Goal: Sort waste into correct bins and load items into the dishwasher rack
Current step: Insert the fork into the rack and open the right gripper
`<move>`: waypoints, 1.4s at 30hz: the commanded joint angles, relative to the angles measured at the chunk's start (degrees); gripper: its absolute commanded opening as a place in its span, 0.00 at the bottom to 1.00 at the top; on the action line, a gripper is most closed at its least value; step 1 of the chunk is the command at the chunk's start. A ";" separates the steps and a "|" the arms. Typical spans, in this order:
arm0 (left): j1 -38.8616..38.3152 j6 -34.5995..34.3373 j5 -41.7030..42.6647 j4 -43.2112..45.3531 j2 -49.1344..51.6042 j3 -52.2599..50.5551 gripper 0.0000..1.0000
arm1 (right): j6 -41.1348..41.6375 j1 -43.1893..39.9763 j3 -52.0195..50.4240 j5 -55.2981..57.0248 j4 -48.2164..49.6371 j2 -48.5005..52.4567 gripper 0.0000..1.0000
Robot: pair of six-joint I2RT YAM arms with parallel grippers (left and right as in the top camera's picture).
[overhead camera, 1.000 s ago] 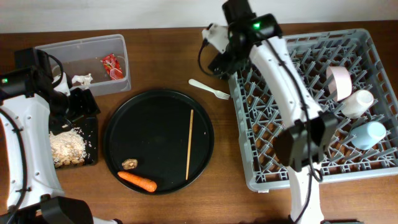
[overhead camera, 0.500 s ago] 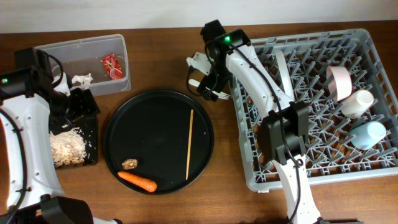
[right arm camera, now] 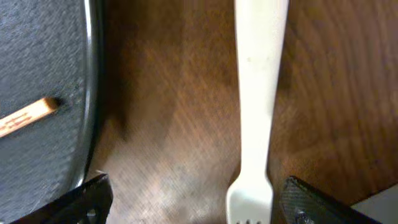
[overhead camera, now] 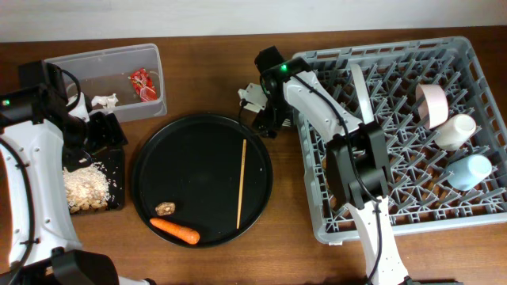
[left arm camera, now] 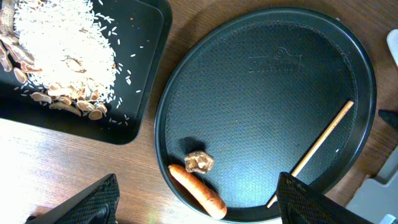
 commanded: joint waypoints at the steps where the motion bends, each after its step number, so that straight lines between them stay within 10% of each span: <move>1: -0.26 0.11 0.20 -0.02 -0.33 0.04 0.80 | -0.15 0.28 -1.05 -0.31 1.66 0.39 0.89; 26: -0.26 0.09 0.20 -0.26 -0.33 0.04 0.80 | -0.15 0.72 -2.78 -6.97 1.64 1.33 0.83; 35: -0.26 0.09 0.20 -0.26 -0.33 0.04 0.80 | 0.20 1.09 -2.78 -6.95 1.75 1.36 0.46; 42: -0.26 0.09 0.20 -0.28 -0.33 0.04 0.80 | 4.04 1.09 -2.86 -6.91 2.71 2.38 0.43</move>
